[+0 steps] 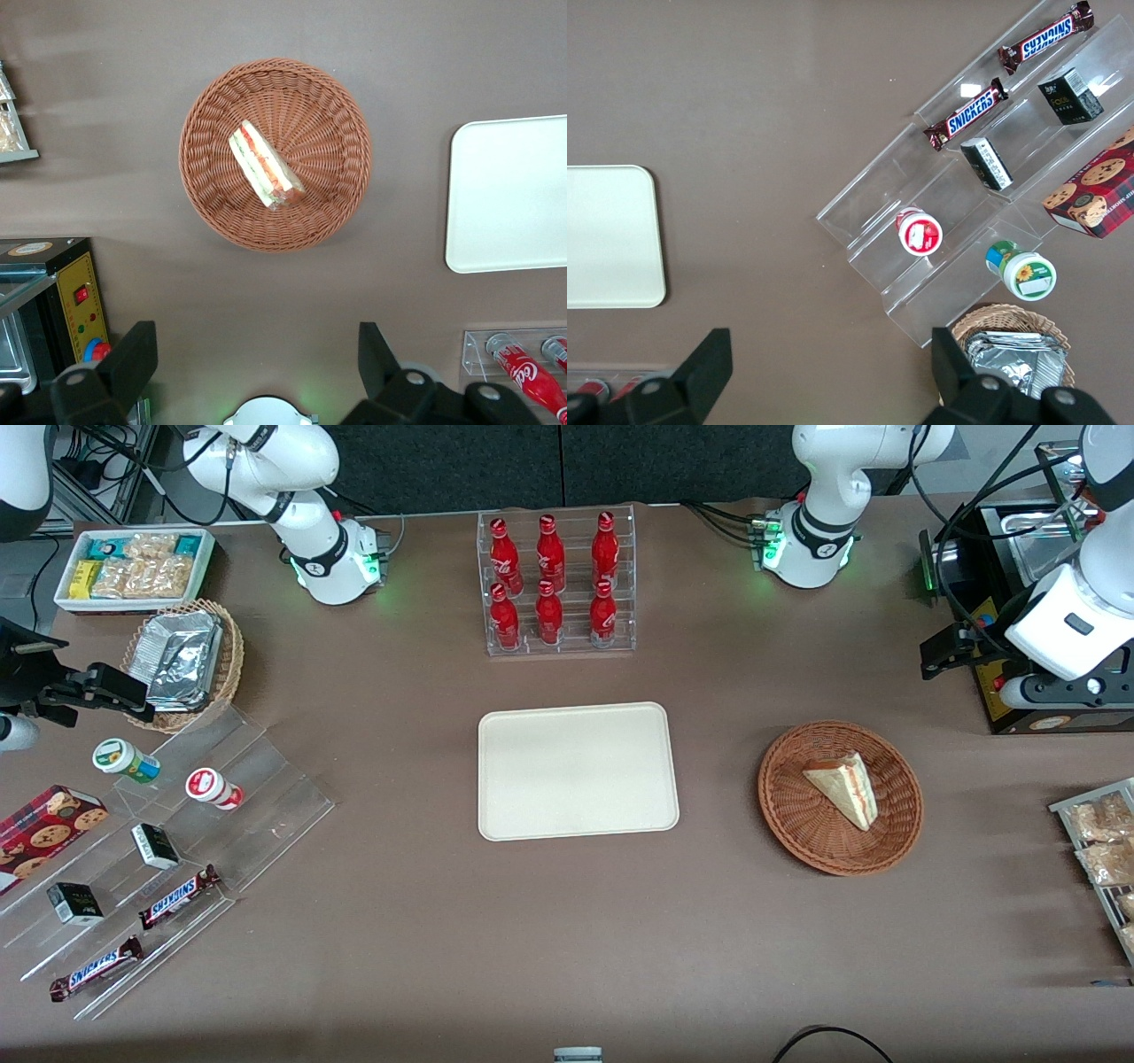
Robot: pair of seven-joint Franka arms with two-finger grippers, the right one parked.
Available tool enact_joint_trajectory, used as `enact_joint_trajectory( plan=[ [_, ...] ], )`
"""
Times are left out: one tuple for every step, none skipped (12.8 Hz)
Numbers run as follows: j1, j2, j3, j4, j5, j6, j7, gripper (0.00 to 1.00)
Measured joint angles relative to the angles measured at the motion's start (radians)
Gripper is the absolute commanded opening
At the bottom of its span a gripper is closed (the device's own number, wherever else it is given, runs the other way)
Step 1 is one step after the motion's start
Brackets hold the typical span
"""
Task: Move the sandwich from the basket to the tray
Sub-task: 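Move the left gripper over the sandwich in the wicker basket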
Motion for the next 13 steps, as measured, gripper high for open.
enact_joint_trajectory(
  plan=[
    [0.0, -0.001, 0.0, 0.0, 0.0, -0.011, 0.0, 1.0],
    [0.0, -0.005, 0.0, 0.0, 0.0, -0.038, 0.0, 1.0],
    [0.0, -0.009, 0.001, -0.002, 0.0, -0.048, 0.0, 1.0],
    [0.0, -0.01, 0.003, -0.011, 0.0, -0.049, 0.0, 1.0],
    [0.001, -0.011, 0.005, -0.033, 0.001, -0.044, 0.0, 1.0],
    [0.002, -0.014, 0.007, -0.07, 0.002, -0.023, 0.0, 1.0],
    [0.003, -0.016, 0.01, -0.114, 0.003, 0.011, 0.0, 1.0],
    [0.004, -0.02, 0.016, -0.164, 0.004, 0.05, 0.0, 1.0],
    [0.006, -0.024, 0.022, -0.219, 0.004, 0.102, 0.0, 1.0],
    [0.008, -0.027, 0.026, -0.27, 0.004, 0.157, -0.006, 1.0],
    [0.008, -0.029, 0.029, -0.32, 0.004, 0.218, -0.024, 1.0],
    [0.008, -0.031, 0.029, -0.367, 0.004, 0.283, -0.052, 1.0],
    [0.008, -0.031, 0.029, -0.416, 0.004, 0.348, -0.091, 1.0]
  ],
)
